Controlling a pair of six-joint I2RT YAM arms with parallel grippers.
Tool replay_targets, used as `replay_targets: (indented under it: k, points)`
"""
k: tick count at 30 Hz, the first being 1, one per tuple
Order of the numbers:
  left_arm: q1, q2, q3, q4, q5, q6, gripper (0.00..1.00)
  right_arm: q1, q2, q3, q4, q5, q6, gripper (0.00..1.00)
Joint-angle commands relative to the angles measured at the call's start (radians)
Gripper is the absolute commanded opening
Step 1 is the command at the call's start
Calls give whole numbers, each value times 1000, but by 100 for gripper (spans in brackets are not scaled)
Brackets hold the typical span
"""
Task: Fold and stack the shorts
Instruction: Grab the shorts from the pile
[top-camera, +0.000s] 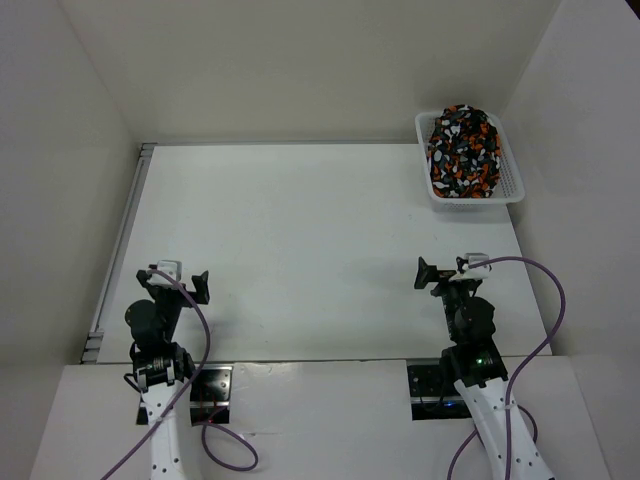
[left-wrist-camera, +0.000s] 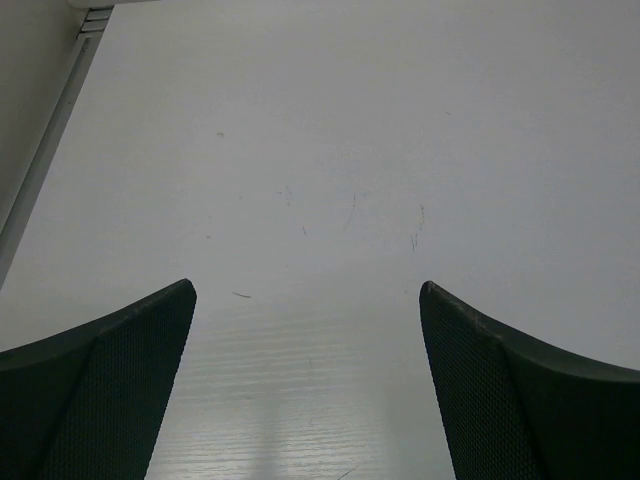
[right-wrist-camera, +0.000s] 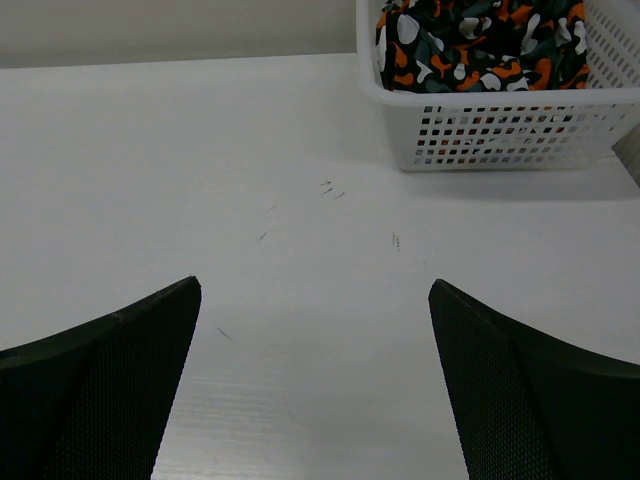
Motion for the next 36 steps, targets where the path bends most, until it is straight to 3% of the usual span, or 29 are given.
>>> replay_targets:
  k: [1,4,6,7,9,10,11,12,13,14,15,17,19,21,22,23,24,25,26,27,28,29,30,31,33,35,36]
  points:
    - [0,-46,-28,23,21,3,99,-8,-9,-38,14,0,-8,100]
    - [0,-46,-7,7,85,3,99,-8,-9,-38,14,-15,-28,100]
    - [0,-46,19,-60,348,3,99,-8,-9,-26,14,-64,-88,100]
    - [0,-46,39,-92,375,3,99,-8,-9,-26,24,-252,-272,100]
    - [0,-46,69,-93,535,3,99,-8,-9,-26,128,-393,-413,100]
    - [0,-46,79,-231,626,3,99,-8,-9,-38,171,-462,-649,100]
    - [0,-46,96,-411,755,3,99,-8,-9,-23,-70,-759,-1067,100]
    - [-15,-46,39,-333,767,3,99,-8,-9,-47,-192,-774,-1600,100]
    - [-15,-46,-15,-48,742,3,99,3,1,-48,-225,-718,-1962,98]
    - [-24,-46,-31,5,733,3,99,3,1,-38,-147,-757,-1866,99]
    - [-25,-37,-16,19,742,3,99,3,-10,-38,53,-780,-1766,99]
    - [-54,-37,-16,139,753,3,99,3,31,-14,241,-794,-1708,99]
    - [-86,44,16,219,744,3,99,3,198,47,279,-776,-1690,99]
    - [-115,152,61,262,658,3,99,3,389,232,279,-713,-1642,99]
    - [-152,283,87,262,617,3,99,3,626,312,293,-674,-1597,99]
    - [-173,355,119,262,565,3,99,12,749,507,303,-614,-1403,99]
    - [-198,429,223,183,444,3,99,24,875,626,303,-439,-1268,99]
    - [-250,573,290,120,379,3,99,24,1141,752,276,-334,-1118,99]
    - [-280,641,362,22,313,3,99,-53,1271,1036,223,-207,-835,99]
    - [-314,784,507,-9,177,3,99,-108,1392,1180,32,-205,-734,99]
    - [-383,854,580,-37,102,3,99,-162,1608,1315,-53,-225,-646,99]
    - [-412,940,660,-52,13,3,99,-210,1701,1545,-122,-234,-464,99]
    - [-434,1121,744,-101,-75,3,99,-289,1784,1643,-179,-268,-385,95]
    - [-434,1216,941,-146,-205,3,99,-317,1929,1813,-277,-283,-327,89]
    - [-381,1482,1141,-330,-221,3,99,-344,2056,1963,-362,-284,-213,88]
    - [-330,1603,1335,-451,-97,3,99,-344,2192,2108,-416,-274,-165,88]
    - [-330,1649,1345,-482,-44,3,99,-344,2222,2135,-416,-274,-151,88]
